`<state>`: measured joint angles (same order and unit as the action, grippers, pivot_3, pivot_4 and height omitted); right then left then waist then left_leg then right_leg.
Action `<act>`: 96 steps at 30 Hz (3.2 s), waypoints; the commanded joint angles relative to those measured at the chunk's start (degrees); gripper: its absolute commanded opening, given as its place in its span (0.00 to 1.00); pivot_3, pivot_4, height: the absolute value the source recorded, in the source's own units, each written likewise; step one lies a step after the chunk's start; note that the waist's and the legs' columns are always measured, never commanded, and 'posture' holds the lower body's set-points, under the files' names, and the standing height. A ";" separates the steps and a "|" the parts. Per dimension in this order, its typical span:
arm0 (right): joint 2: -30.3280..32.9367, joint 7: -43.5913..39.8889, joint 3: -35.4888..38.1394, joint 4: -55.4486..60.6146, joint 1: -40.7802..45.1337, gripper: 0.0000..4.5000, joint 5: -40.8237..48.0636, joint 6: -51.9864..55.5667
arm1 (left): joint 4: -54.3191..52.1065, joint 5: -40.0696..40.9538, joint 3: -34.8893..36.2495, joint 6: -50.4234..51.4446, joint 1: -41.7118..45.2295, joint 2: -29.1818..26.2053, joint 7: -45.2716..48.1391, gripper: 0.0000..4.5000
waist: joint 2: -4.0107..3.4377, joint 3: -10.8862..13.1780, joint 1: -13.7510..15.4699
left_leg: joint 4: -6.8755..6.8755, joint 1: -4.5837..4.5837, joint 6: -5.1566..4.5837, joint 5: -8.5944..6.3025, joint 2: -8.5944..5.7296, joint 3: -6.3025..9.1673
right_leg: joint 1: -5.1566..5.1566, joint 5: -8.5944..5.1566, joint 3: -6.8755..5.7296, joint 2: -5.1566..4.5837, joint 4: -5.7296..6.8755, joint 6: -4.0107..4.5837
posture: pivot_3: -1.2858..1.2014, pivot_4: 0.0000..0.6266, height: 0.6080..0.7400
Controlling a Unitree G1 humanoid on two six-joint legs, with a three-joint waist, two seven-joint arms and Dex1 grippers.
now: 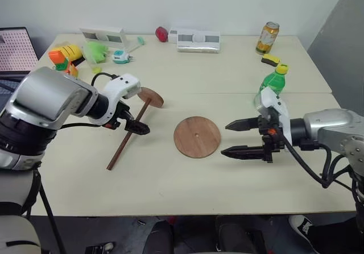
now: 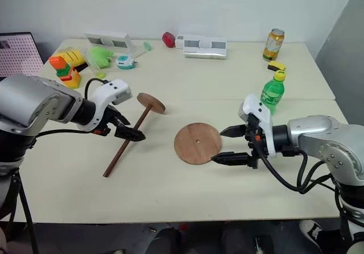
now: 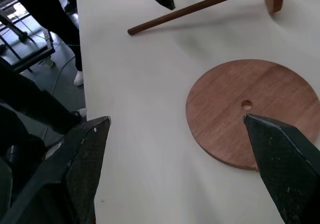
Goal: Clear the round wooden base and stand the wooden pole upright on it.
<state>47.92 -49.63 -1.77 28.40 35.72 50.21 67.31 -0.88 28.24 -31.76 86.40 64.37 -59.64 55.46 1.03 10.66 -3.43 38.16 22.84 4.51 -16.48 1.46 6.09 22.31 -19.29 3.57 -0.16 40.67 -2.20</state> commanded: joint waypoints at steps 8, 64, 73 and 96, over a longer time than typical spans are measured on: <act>-2.63 0.15 -2.01 2.12 0.65 0.99 0.05 -3.29 | 25.52 -0.09 -16.90 6.10 15.41 9.53 -5.22 1.00 | 0.00 0.00 0.01 | 0.11 0.02 -0.03 -0.01 -0.02 0.08 | 0.01 0.00 -0.03 0.00 0.11 0.01 | 0.52 0.24 1.00; -7.71 9.66 -0.01 9.28 -8.97 1.00 0.27 -6.92 | 3.63 4.44 34.05 -50.18 -14.63 36.94 2.24 0.05 | 0.01 -0.02 0.31 | 0.60 0.11 0.02 0.01 -0.20 0.02 | -0.07 0.01 0.00 -0.35 0.26 -0.03 | 0.52 0.24 1.00; -4.11 10.44 -1.04 9.21 -11.90 1.00 -4.88 -10.01 | 2.47 -0.07 26.97 -60.98 -22.65 35.50 11.95 0.05 | 0.02 -0.02 0.32 | 0.61 0.09 -0.06 -0.03 -0.19 0.06 | -0.11 0.01 -0.03 -0.28 0.26 -0.03 | 0.52 0.24 1.00; -6.46 13.05 -3.72 8.21 -15.38 1.00 -15.63 -16.19 | 17.24 -10.63 23.68 -75.52 -22.29 37.04 11.36 0.05 | 0.03 -0.05 0.35 | 0.61 0.02 -0.19 -0.11 -0.19 0.10 | -0.19 0.01 -0.04 -0.25 0.27 -0.03 | 0.52 0.24 1.00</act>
<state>41.63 -36.55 -5.93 35.11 20.57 34.73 51.83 15.05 19.85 -7.04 11.30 42.13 -22.43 67.54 1.06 10.61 -3.09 38.77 22.85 4.31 -16.59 1.27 6.19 22.10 -19.28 3.53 -0.41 40.94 -2.24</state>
